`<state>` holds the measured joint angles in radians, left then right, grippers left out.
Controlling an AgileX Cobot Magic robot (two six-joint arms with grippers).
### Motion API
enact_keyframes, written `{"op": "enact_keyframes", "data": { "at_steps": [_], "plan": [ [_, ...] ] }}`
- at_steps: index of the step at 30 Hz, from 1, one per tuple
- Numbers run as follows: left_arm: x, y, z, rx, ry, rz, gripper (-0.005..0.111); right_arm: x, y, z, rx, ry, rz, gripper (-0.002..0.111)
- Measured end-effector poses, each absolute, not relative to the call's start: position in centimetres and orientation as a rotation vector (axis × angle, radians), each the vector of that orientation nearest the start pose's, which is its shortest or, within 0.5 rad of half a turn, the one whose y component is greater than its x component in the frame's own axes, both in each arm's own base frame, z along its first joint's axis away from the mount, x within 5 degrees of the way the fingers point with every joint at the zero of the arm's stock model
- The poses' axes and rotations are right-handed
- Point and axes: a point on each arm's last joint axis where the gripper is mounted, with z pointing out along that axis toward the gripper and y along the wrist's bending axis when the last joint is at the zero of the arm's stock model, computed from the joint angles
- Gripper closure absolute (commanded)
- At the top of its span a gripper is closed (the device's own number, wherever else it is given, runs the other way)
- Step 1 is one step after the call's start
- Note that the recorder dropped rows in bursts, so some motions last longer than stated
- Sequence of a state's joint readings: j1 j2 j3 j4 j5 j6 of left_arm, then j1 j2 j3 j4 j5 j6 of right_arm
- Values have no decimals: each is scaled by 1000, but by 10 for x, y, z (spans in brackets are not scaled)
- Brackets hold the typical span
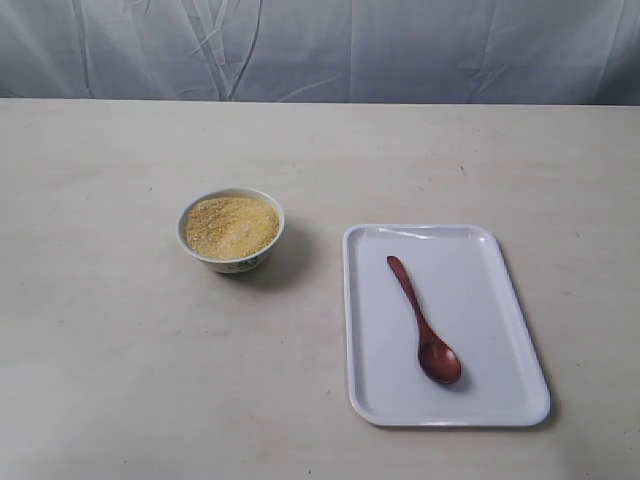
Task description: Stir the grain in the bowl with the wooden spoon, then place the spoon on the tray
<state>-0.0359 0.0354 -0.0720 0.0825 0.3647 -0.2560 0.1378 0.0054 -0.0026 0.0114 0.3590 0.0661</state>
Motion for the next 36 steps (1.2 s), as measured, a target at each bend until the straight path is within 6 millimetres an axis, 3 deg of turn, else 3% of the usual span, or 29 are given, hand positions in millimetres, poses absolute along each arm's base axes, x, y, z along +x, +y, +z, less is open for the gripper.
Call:
{"op": "enact_keyframes", "data": {
  "at_steps": [6,13,20,36],
  "plan": [
    [55,0,183,-156,1856,-128,106,53,8,181,-59,1847,153,108],
    [55,-1,189,-149,1766,-164,106,53,8,181,-59,1847,153,108],
    [55,-3,189,-23,1764,-81,106,53,8,181,-59,1847,153,108],
    [55,-3,190,-4,1760,-65,106,53,8,181,-58,1847,155,108]
  ]
}}
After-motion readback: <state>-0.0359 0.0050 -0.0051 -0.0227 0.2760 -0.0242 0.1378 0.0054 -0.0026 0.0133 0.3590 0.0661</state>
